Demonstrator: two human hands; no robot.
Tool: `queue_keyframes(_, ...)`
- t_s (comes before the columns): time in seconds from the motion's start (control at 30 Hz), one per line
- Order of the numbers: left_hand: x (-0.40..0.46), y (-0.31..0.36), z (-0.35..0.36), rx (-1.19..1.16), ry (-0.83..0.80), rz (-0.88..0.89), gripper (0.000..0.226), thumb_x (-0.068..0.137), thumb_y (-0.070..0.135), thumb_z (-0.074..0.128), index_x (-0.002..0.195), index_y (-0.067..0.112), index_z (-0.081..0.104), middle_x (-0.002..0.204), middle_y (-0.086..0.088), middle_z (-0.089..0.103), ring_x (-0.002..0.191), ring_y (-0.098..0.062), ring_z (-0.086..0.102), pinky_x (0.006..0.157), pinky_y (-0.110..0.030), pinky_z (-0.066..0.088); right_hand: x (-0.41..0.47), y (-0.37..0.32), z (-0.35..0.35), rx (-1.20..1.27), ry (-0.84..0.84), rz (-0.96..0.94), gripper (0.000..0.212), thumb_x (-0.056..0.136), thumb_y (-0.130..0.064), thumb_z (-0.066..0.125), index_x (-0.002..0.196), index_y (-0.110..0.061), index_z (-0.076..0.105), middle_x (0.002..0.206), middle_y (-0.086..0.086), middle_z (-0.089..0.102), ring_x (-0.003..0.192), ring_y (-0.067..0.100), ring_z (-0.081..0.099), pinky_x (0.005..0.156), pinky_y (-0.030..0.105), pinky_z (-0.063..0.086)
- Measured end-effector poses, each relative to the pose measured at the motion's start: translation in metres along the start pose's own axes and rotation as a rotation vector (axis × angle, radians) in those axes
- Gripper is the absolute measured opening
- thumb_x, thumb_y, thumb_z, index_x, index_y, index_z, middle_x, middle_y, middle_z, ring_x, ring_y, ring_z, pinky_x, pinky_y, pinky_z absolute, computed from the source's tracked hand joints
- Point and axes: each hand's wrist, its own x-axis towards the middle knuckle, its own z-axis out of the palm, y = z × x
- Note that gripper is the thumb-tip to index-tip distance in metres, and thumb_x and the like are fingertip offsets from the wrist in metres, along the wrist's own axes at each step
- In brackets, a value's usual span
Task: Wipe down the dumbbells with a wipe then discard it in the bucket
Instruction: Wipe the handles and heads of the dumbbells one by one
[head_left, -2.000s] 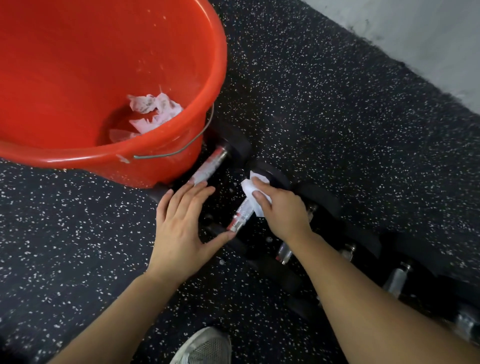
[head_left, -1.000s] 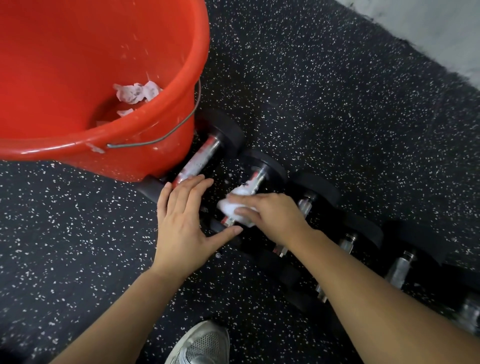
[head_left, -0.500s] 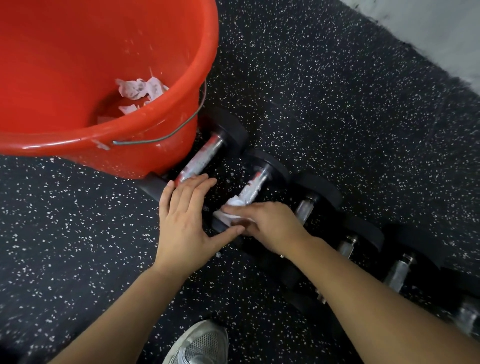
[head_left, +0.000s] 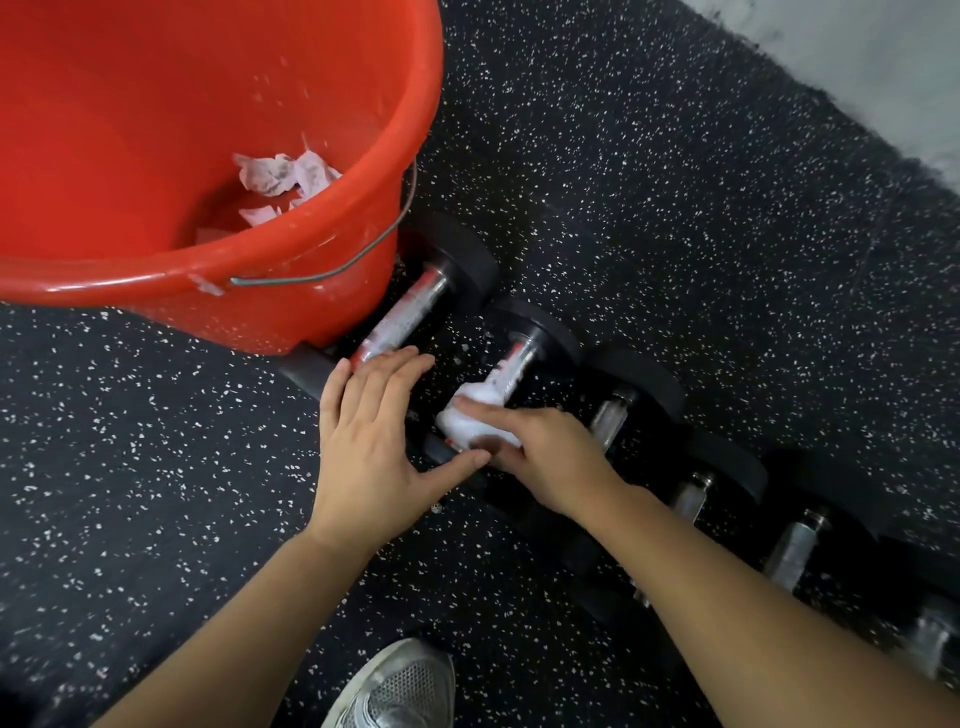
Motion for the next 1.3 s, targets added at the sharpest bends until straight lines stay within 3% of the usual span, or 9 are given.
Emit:
queue_keyframes(0.1,0.0,0.0,-0.001,0.002,-0.002,0.001,0.092,0.075,0.073,0.074,0.143,0.016,0.052,0.148,0.002,0.055,0.144,-0.017,0.046,0.127,-0.05,0.016,0.006,0.004,-0.006,0.049,-0.015,0.046,0.047,0.097,-0.05,0.057,0.14,-0.061,0.041,0.083,-0.009,0.067,0.068,0.005,0.055,0.061,0.024,0.04)
queue_keyframes(0.3,0.0,0.0,-0.002,0.007,-0.025,-0.008,0.093,0.075,0.075,0.072,0.145,0.018,0.05,0.149,0.003,0.053,0.145,-0.016,0.044,0.129,-0.048,0.012,0.018,0.022,-0.01,0.202,0.212,0.232,0.043,0.099,-0.051,0.052,0.141,-0.055,0.045,0.081,-0.011,0.062,0.081,0.014,0.06,0.072,0.032,0.048)
queue_keyframes(0.57,0.0,0.0,0.0,0.016,-0.01,0.001,0.091,0.075,0.074,0.073,0.144,0.017,0.051,0.148,0.003,0.054,0.144,-0.016,0.046,0.127,-0.05,0.016,0.003,0.003,-0.002,0.011,-0.064,-0.016,0.053,0.095,-0.044,0.061,0.141,-0.061,0.039,0.113,-0.003,0.073,0.093,0.018,0.067,0.076,0.031,0.049)
queue_keyframes(0.7,0.0,0.0,-0.001,0.021,-0.02,-0.006,0.092,0.075,0.073,0.074,0.144,0.018,0.051,0.148,0.002,0.054,0.144,-0.017,0.046,0.127,-0.051,0.015,0.016,0.015,-0.018,0.021,0.068,0.08,0.048,0.095,-0.055,0.056,0.142,-0.055,0.044,0.074,-0.007,0.059,0.072,0.016,0.058,0.064,0.03,0.04)
queue_keyframes(0.83,0.0,0.0,-0.001,0.018,-0.026,-0.005,0.092,0.075,0.073,0.075,0.144,0.019,0.05,0.149,0.003,0.053,0.144,-0.016,0.045,0.128,-0.051,0.014,0.021,0.027,-0.015,0.123,0.219,0.245,0.045,0.097,-0.056,0.053,0.14,-0.057,0.043,0.103,-0.001,0.073,0.095,0.022,0.067,0.085,0.038,0.055)
queue_keyframes(1.0,0.0,0.0,0.0,0.013,-0.01,-0.001,0.09,0.076,0.075,0.07,0.143,0.017,0.052,0.148,0.002,0.054,0.143,-0.016,0.046,0.128,-0.048,0.013,0.005,0.008,-0.003,0.061,-0.006,0.049,0.047,0.098,-0.047,0.055,0.141,-0.061,0.04,0.1,0.0,0.074,0.08,0.016,0.065,0.07,0.03,0.05)
queue_keyframes(1.1,-0.001,-0.001,0.0,0.012,-0.01,0.003,0.091,0.076,0.075,0.071,0.144,0.018,0.051,0.148,0.002,0.054,0.143,-0.016,0.046,0.128,-0.049,0.015,0.003,0.001,-0.004,-0.019,-0.079,-0.032,0.052,0.096,-0.041,0.061,0.141,-0.06,0.041,0.118,-0.002,0.073,0.094,0.017,0.068,0.078,0.03,0.05)
queue_keyframes(1.2,0.0,-0.001,0.0,0.017,-0.017,0.0,0.091,0.076,0.075,0.071,0.144,0.018,0.051,0.147,0.002,0.055,0.143,-0.016,0.046,0.127,-0.051,0.015,0.013,0.007,-0.016,-0.064,0.014,0.023,0.048,0.098,-0.053,0.052,0.144,-0.056,0.04,0.105,0.003,0.074,0.083,0.02,0.066,0.069,0.031,0.046)
queue_keyframes(1.3,0.0,0.0,-0.001,0.017,-0.023,-0.003,0.091,0.075,0.076,0.071,0.144,0.019,0.05,0.148,0.003,0.054,0.143,-0.016,0.046,0.128,-0.05,0.014,0.018,0.017,-0.022,0.012,0.178,0.19,0.046,0.1,-0.055,0.046,0.146,-0.054,0.039,0.106,0.007,0.074,0.094,0.028,0.068,0.077,0.035,0.051)
